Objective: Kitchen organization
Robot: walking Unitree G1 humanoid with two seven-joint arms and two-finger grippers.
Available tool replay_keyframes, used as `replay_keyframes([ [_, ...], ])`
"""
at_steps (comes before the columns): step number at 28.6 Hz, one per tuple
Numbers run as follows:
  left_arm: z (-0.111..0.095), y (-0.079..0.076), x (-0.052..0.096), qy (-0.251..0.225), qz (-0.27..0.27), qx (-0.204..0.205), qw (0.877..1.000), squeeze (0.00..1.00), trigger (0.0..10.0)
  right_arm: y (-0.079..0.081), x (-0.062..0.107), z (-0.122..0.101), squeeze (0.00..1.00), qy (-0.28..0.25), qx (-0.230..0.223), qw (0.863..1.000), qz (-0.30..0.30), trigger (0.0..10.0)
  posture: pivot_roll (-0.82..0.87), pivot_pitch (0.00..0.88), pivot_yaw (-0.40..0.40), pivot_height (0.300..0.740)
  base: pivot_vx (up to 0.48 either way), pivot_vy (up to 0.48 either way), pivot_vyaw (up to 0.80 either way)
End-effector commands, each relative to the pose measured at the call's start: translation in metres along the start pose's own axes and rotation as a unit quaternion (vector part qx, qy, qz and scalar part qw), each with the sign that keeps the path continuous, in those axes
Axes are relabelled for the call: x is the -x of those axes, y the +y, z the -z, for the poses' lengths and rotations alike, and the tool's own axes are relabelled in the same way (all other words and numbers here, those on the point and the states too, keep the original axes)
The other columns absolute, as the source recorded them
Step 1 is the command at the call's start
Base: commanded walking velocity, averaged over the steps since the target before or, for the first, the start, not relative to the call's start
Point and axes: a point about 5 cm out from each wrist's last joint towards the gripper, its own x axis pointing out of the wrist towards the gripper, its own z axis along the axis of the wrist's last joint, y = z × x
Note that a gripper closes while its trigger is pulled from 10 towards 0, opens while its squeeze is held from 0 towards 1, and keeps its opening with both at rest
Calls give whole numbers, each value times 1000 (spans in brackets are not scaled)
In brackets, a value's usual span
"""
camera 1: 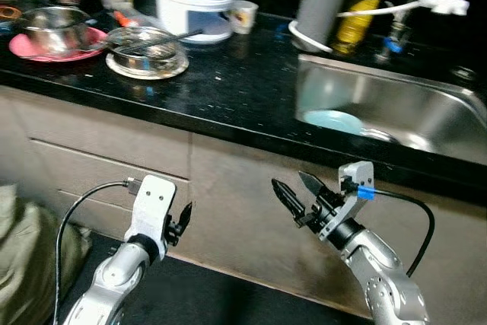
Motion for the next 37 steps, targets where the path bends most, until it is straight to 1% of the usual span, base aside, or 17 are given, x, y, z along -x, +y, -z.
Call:
replay_keyframes([
  [1,5,-2,1,7,13,18,1000,0,10000,-1,3,5,0,9,4,1000,0,10000,128,23,-142,740,0,0,775],
  [3,6,-2,-1,3,15,40,999,0,10000,0,2,5,0,6,0,1000,-9,10000,132,23,-144,740,0,0,775],
  [5,6,-1,-2,0,13,43,999,0,10000,1,1,6,0,5,-3,1000,-13,10000,132,23,-144,740,0,0,775],
  [11,4,-1,-3,-8,10,42,999,0,10000,2,-1,5,0,0,-8,1000,-21,10000,138,35,-144,740,0,0,775],
  [14,3,-1,-7,-7,5,40,999,0,10000,1,-2,5,0,-2,-14,1000,-28,10000,144,40,-150,740,0,0,775],
  [17,2,-3,-8,-6,15,40,999,0,10000,1,-3,5,0,-2,-16,999,-31,10000,147,40,-152,740,0,0,775],
  [18,2,-4,-9,-5,20,47,999,0,10000,2,-3,5,0,-2,-18,999,-36,10000,147,40,-152,740,0,0,775],
  [20,2,-3,-10,-5,20,48,999,0,10000,2,-3,5,0,-2,-18,999,-38,10000,147,40,-152,740,0,0,775],
  [23,0,-4,-12,-12,21,33,999,0,10000,2,-5,5,0,-4,-19,999,-43,10000,150,41,-152,740,0,0,775],
  [31,-2,-4,-15,-18,23,33,999,0,10000,2,-6,4,0,-12,-25,999,-47,10000,147,39,-149,740,0,0,769],
  [33,-2,-4,-15,-17,24,34,999,0,10000,2,-5,3,0,-21,-34,998,-46,10000,147,39,-148,740,0,0,544],
  [37,-2,-4,-16,-20,25,37,999,0,10000,-2,-6,2,0,-26,-48,998,-30,10000,147,37,-149,740,0,0,0],
])
